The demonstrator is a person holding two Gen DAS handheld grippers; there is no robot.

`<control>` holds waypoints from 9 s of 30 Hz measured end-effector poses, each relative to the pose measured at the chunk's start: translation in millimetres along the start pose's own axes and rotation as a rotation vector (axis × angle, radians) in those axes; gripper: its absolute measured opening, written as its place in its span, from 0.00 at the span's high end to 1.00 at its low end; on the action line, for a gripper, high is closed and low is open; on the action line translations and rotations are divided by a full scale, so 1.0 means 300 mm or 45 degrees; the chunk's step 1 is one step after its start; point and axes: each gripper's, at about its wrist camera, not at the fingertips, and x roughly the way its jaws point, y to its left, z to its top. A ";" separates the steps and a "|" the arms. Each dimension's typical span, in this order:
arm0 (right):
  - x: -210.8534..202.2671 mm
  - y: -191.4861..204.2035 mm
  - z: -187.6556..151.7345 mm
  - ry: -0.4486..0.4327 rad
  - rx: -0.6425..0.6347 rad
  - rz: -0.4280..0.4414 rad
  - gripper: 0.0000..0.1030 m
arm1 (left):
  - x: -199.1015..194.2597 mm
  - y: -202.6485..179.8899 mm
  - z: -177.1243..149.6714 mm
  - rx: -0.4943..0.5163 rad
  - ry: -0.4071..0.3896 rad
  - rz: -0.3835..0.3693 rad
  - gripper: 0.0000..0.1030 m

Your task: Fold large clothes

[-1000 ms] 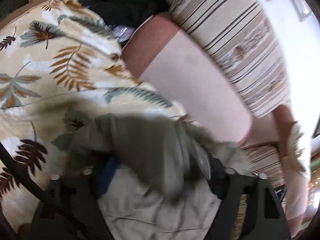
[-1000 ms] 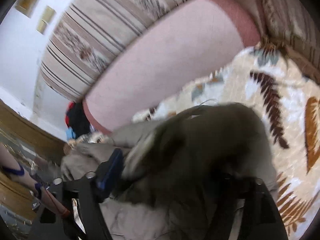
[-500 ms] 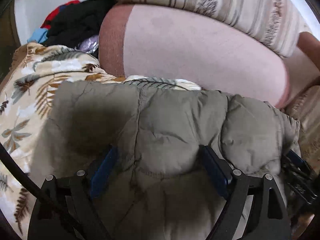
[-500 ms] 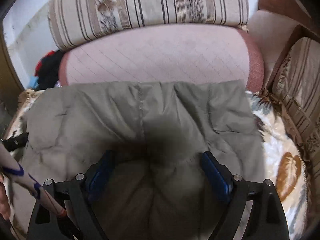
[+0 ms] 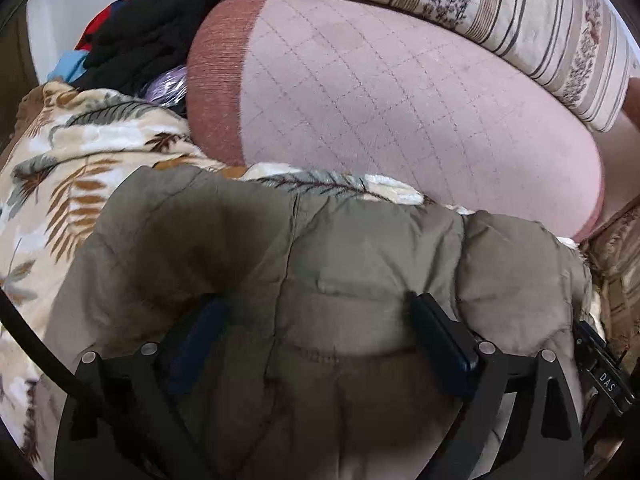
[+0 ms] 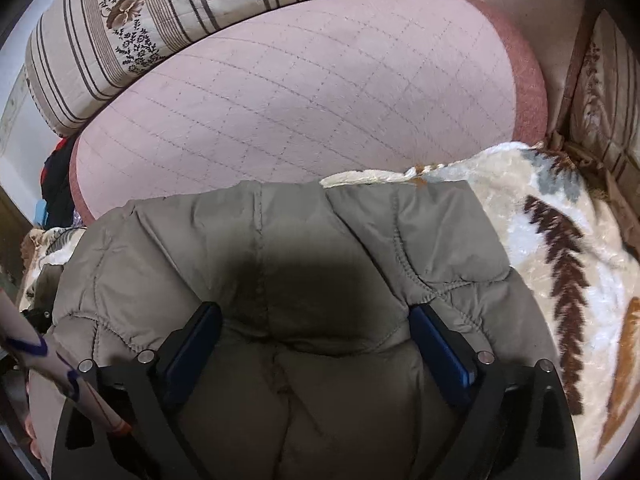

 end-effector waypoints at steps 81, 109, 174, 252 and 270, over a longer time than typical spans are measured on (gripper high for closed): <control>-0.456 -0.176 -0.355 0.075 0.030 -0.087 0.12 | -0.411 0.618 -0.391 -0.243 0.031 0.053 0.01; -0.346 -0.400 -0.473 0.208 0.645 0.601 0.48 | -0.338 0.489 -0.442 -0.236 0.179 -0.498 0.40; -0.779 -0.172 -0.482 -0.070 -0.045 0.032 0.10 | -0.631 0.302 -0.637 0.159 -0.045 0.128 0.22; -0.502 0.223 -0.632 0.002 -0.360 -0.045 0.03 | -0.861 0.206 -1.048 0.067 -0.101 0.243 0.18; -0.732 -0.243 -0.712 -0.033 -0.046 -0.198 0.05 | -0.846 0.194 -1.045 0.084 -0.077 0.218 0.18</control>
